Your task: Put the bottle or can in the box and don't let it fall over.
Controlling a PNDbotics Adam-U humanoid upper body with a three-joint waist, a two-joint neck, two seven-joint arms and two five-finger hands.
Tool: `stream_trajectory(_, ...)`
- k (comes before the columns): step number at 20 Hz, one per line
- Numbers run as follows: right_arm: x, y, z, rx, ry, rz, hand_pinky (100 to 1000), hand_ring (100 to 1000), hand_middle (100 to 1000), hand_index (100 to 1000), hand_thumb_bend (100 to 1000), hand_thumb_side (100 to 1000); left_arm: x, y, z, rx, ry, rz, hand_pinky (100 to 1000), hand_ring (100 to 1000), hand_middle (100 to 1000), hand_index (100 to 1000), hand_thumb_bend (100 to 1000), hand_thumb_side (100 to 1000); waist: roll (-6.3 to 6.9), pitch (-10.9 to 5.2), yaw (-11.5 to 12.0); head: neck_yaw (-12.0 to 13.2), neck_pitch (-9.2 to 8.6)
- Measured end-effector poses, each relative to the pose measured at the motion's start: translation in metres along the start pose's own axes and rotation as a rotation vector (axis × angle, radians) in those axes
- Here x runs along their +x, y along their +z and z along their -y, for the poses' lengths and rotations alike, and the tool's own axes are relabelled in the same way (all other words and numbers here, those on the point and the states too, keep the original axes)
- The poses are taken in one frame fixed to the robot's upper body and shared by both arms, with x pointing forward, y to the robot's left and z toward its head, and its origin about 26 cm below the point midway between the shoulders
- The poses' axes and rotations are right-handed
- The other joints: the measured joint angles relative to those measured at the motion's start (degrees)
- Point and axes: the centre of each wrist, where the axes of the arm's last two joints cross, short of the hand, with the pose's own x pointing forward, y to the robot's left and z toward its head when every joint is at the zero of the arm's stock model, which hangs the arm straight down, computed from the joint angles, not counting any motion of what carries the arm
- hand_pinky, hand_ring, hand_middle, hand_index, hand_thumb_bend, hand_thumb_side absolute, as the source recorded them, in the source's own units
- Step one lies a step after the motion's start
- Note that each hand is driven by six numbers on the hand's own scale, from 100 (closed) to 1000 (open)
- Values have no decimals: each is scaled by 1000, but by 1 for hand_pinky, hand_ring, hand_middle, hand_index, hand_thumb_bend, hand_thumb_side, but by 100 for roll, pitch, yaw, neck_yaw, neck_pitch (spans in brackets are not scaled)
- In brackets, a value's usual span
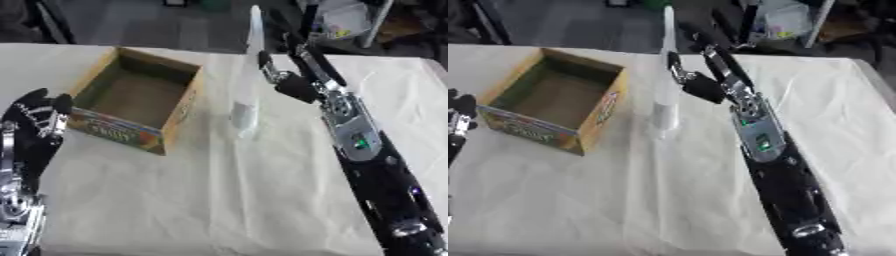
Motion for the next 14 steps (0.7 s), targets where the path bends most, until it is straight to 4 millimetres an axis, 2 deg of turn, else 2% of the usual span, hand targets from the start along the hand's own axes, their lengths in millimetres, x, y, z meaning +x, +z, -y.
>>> stream_trajectory(14, 4, -5, -2, 3, -9, 7, 950, 1000, 1000, 1000, 100, 590, 0, 0, 0, 2, 0, -2, 637, 639, 652, 802, 557, 592, 2, -2, 47, -16, 1)
